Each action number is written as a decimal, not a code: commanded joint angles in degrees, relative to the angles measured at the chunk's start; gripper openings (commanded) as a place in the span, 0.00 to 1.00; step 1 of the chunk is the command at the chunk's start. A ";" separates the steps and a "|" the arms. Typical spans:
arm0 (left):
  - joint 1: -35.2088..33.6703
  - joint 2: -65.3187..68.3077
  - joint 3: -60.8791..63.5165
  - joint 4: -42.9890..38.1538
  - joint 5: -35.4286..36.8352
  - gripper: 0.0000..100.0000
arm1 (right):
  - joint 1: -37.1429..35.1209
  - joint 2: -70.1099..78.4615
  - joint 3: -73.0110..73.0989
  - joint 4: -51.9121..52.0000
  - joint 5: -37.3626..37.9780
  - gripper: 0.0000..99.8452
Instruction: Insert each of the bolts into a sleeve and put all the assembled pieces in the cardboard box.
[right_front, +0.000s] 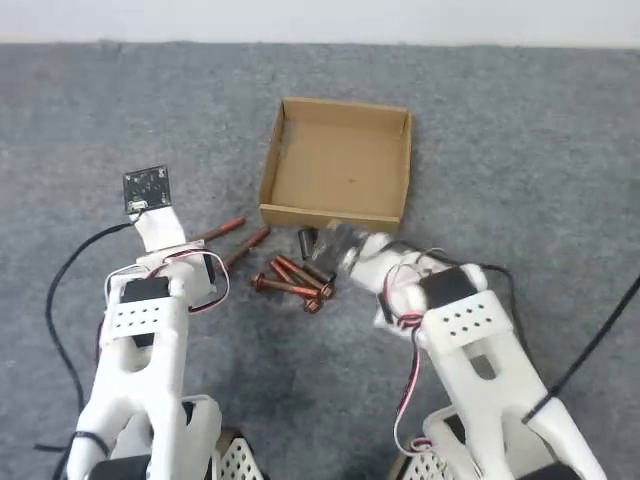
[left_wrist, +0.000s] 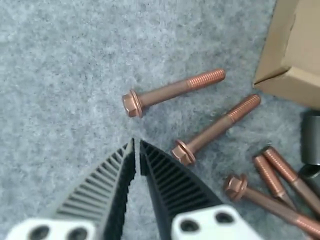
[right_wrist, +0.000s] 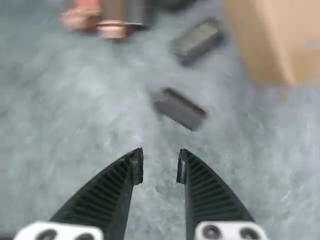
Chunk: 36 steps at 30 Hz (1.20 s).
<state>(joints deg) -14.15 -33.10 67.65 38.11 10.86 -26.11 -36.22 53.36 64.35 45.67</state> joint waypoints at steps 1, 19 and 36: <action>0.18 -1.23 -0.57 -1.49 0.26 0.01 | -1.54 0.31 -5.27 2.33 9.14 0.11; 1.85 -1.23 0.92 -4.31 0.35 0.01 | 2.07 19.38 -16.18 2.59 28.04 0.11; 1.93 -1.23 0.92 -4.31 0.35 0.01 | 5.85 41.45 -32.26 2.07 25.76 0.11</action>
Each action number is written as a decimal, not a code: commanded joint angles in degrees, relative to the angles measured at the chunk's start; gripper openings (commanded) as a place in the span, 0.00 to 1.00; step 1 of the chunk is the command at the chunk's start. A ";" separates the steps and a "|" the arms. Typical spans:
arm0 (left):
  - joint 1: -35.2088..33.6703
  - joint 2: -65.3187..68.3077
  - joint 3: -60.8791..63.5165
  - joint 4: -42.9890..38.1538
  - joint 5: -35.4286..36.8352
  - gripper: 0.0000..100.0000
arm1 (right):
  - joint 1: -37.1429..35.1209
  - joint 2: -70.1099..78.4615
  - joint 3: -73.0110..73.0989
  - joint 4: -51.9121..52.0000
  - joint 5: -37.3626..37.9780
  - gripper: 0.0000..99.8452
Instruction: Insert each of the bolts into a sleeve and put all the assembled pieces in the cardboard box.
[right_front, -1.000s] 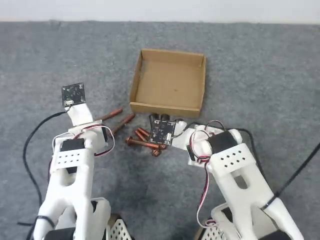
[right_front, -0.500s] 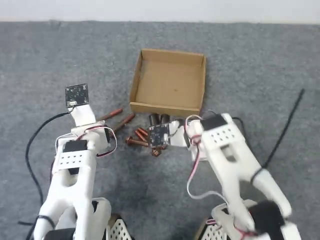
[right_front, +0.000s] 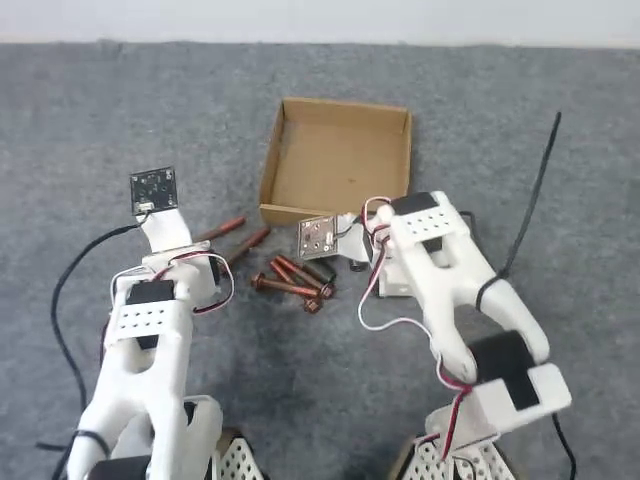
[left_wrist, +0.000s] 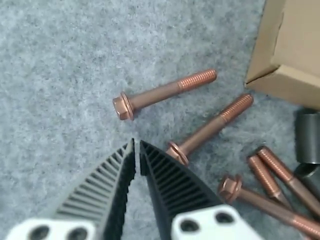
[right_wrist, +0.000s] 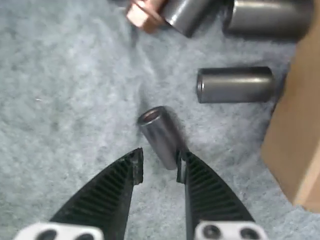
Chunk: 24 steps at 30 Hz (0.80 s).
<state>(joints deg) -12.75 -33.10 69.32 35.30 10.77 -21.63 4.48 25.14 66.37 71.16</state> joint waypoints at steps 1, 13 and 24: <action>0.53 -1.23 -0.75 -1.49 0.44 0.01 | 1.63 1.98 -4.66 0.04 0.26 0.11; 0.53 -1.23 -0.75 -1.49 0.44 0.01 | 2.68 14.37 -11.34 -1.63 0.00 0.10; 0.53 -1.23 -0.84 -1.58 0.44 0.01 | 3.30 9.36 -11.52 0.22 -19.96 0.01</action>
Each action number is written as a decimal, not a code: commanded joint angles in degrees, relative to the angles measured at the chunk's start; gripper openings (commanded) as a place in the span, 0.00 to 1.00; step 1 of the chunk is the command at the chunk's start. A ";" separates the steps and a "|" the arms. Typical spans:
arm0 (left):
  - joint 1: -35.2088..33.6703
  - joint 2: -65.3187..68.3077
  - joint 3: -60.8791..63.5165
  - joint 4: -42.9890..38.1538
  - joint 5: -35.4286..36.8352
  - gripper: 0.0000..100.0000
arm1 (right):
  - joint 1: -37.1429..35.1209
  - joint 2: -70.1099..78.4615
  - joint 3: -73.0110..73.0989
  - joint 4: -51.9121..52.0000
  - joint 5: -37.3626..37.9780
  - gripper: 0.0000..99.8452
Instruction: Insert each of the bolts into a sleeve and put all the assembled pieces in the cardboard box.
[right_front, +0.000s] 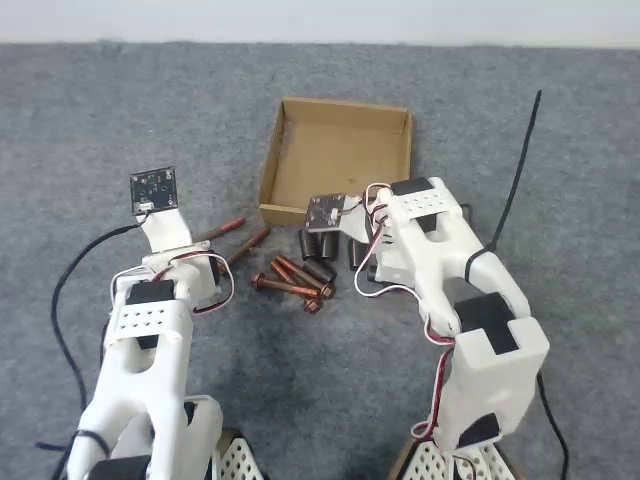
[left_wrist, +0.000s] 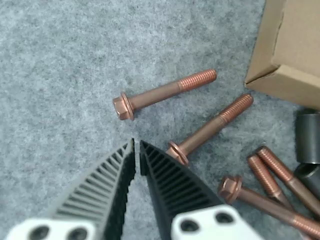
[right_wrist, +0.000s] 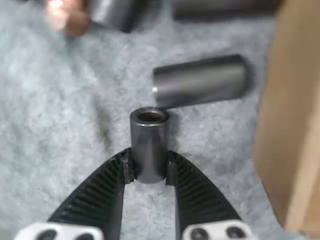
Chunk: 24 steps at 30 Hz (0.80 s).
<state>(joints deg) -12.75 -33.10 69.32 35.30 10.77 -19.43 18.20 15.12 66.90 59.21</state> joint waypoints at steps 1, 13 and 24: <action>0.53 -1.23 -0.84 -1.58 0.44 0.01 | 1.19 -4.88 -1.49 -0.31 -10.99 0.01; 0.53 -1.23 -0.84 -1.58 0.44 0.01 | 10.77 -31.25 19.08 -0.75 -48.26 0.01; 0.53 -1.23 -0.84 -1.58 0.44 0.01 | 14.73 -48.31 40.79 -13.23 -47.47 0.01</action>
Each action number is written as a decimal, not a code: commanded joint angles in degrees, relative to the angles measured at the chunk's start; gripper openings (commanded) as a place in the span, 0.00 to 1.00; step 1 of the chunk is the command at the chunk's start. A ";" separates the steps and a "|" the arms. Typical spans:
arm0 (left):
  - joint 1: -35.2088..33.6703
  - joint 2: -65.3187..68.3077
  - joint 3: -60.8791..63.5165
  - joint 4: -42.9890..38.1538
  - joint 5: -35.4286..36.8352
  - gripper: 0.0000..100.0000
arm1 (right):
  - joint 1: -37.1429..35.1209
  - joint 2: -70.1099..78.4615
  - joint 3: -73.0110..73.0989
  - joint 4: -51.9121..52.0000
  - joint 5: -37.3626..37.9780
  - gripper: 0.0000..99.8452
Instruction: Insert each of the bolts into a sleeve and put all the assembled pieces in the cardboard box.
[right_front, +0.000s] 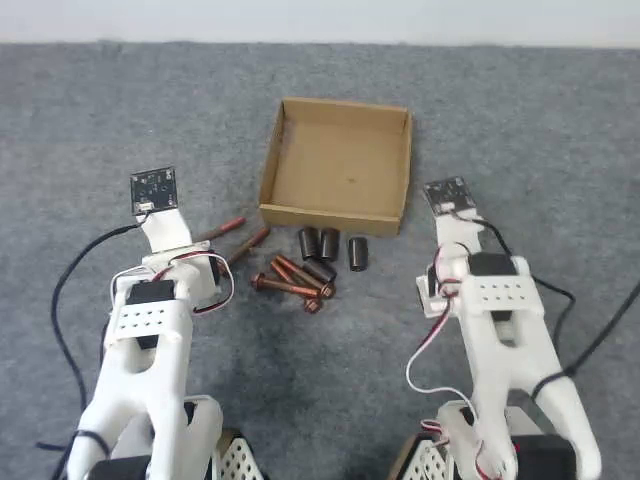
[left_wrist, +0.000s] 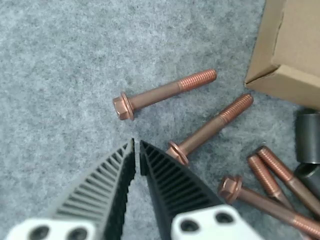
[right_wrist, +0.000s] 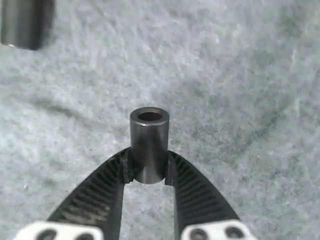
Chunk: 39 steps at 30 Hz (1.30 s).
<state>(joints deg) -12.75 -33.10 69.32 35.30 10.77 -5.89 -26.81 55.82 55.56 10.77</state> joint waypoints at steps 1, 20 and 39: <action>0.53 -1.23 -0.84 -1.58 0.44 0.01 | 1.19 -2.68 0.09 -1.89 1.05 0.01; 0.53 -1.23 -0.84 -1.41 0.44 0.01 | 3.74 3.30 -3.69 -2.24 1.14 0.07; 0.62 -1.23 -0.84 -1.23 0.44 0.01 | 3.82 3.91 -3.69 -0.57 4.22 0.13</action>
<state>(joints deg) -12.57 -33.10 69.32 35.30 10.77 -2.37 -22.95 54.42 56.53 13.93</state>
